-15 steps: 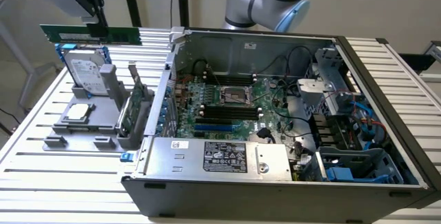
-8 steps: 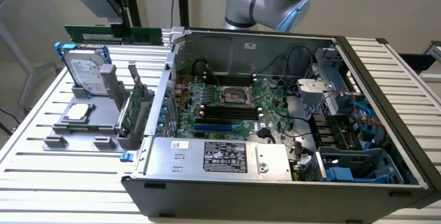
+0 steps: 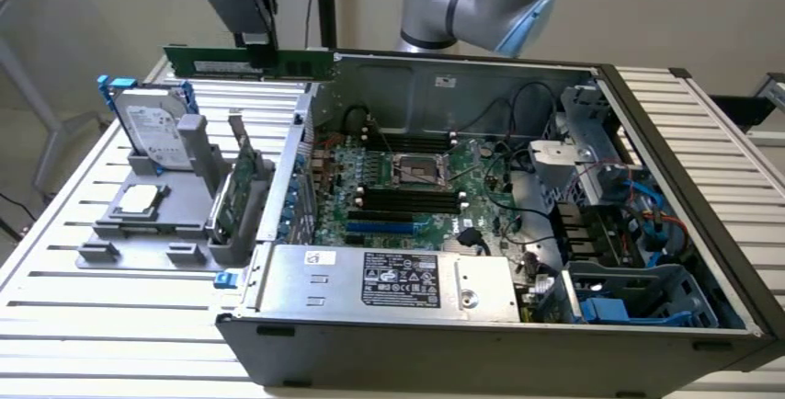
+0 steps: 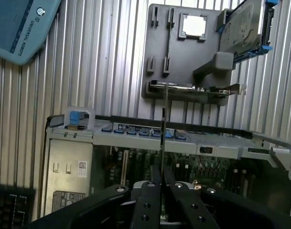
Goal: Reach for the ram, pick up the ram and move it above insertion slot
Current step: 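Pick up the ram and move it above insertion slot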
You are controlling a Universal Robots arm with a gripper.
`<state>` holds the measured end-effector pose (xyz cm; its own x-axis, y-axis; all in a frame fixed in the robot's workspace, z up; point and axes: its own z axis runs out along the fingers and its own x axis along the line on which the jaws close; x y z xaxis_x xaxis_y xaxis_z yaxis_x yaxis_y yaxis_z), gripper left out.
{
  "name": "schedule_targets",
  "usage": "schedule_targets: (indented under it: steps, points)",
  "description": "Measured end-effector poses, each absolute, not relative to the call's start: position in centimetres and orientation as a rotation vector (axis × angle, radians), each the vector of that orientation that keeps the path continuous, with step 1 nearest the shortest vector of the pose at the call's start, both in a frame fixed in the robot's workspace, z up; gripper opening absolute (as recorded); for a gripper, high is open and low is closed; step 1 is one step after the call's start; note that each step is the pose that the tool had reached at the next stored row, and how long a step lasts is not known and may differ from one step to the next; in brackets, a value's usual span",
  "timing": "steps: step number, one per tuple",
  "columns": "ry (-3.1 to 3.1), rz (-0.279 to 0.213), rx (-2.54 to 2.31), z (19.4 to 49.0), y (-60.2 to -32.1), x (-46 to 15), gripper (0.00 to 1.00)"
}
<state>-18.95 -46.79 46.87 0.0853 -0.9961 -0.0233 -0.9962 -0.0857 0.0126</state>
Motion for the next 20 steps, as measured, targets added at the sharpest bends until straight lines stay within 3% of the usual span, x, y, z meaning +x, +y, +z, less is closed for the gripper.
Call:
schedule_targets:
  steps: [20]
  points:
    - [2.120,0.040,-2.310,44.5,-40.5,-12.9,0.14]
